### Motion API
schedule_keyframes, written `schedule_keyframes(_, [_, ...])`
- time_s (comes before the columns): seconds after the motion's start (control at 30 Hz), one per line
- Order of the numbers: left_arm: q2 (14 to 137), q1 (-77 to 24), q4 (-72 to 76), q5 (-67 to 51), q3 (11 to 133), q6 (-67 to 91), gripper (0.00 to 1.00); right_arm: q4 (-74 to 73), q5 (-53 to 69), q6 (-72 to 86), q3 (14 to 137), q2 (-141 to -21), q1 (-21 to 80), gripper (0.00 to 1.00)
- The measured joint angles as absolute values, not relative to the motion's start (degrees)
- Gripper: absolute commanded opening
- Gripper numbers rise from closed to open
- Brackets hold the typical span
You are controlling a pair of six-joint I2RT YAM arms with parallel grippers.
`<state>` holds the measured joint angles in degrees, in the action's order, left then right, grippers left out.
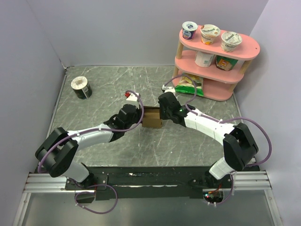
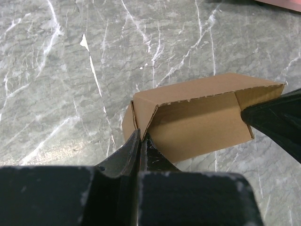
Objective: Fold the paper box
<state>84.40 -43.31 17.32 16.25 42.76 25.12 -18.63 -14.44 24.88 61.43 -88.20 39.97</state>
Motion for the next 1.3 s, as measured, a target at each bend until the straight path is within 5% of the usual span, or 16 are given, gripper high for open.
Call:
schedule_keyframes(0.17, [84.3,-43.3,18.3,15.7,42.2,24.9,0.01,-20.5,-13.9,25.6,61.3,-87.3,40.0,0.63])
schedule_keyframes(0.37, [84.3,-43.3,18.7,15.8,42.0,23.8,0.01,-27.8,-12.3,24.6,59.2,-80.2,41.2,0.83])
schedule_keyframes(0.67, [84.3,-43.7,18.6,16.4,42.0,22.1,0.01,-29.4,-11.9,23.9,63.5,-70.6,41.1,0.82])
schedule_keyframes(1.3, [84.6,-44.1,18.2,16.8,42.5,22.2,0.03,-14.8,-18.0,24.0,66.9,-88.9,39.9,0.82])
